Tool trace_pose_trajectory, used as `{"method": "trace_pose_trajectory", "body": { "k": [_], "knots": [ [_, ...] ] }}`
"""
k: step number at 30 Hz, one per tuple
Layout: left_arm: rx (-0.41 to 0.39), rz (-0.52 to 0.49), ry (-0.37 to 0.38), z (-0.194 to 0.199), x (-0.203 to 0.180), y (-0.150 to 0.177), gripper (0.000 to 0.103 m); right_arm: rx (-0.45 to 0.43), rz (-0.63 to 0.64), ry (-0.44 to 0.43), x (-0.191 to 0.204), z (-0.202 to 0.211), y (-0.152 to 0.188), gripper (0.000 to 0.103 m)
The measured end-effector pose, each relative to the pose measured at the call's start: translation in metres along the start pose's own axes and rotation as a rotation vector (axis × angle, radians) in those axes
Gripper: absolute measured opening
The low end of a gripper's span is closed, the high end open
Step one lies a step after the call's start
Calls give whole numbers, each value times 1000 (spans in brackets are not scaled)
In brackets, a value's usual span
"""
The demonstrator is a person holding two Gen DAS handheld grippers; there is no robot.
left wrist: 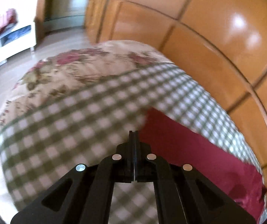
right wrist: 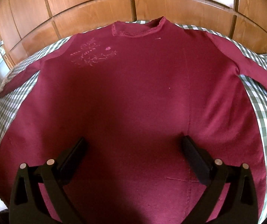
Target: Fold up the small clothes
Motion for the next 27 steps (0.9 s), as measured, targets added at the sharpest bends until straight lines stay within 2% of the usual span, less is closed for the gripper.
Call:
{"method": "trace_pose_trajectory", "body": {
  "k": [2,5,6,7,9,10,13,16,18,19,20,21,22,25,27],
  "knots": [
    [-11,24,-44,0,14,-12,0,-2,2,2,0,0,0,101],
    [14,50,2,4,25,-21,0,-8,2,7,0,1,1,101],
    [24,60,9,5,28,-20,6,-10,2,8,1,1,1,101],
    [37,71,29,8,31,-18,16,-13,2,10,1,1,2,101],
    [27,128,96,15,39,-10,81,-14,2,10,1,1,2,101],
    [3,153,125,20,40,-5,84,-14,2,10,1,1,2,101],
    [37,139,206,18,30,8,84,-12,7,15,2,0,1,101],
    [60,69,192,6,8,21,84,-11,10,20,2,1,1,101],
    [73,66,175,-6,-1,24,83,-11,14,24,2,1,2,101],
    [93,70,173,-15,-7,26,77,-11,15,25,3,1,2,101],
    [117,49,164,-24,-14,28,47,-12,15,26,3,1,2,101],
    [145,-13,124,-34,-25,31,5,-12,16,27,3,1,2,101],
    [150,-42,104,-38,-30,32,5,-12,17,28,3,0,2,101],
    [52,-56,97,-24,-38,12,5,-10,21,34,3,0,1,101],
    [19,-54,78,-19,-41,-3,5,-10,26,40,3,-1,2,101]
  ]
}}
Point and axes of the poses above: each gripper's, at about its wrist camera, not at the fingertips, and z roughly against the way its jaws point, x to its left, y to its underside, the point moved 3 cm from there along -z, roughly the way its jaws point, and after that the axes turned 3 degrees about z, right-handed, at the moved point
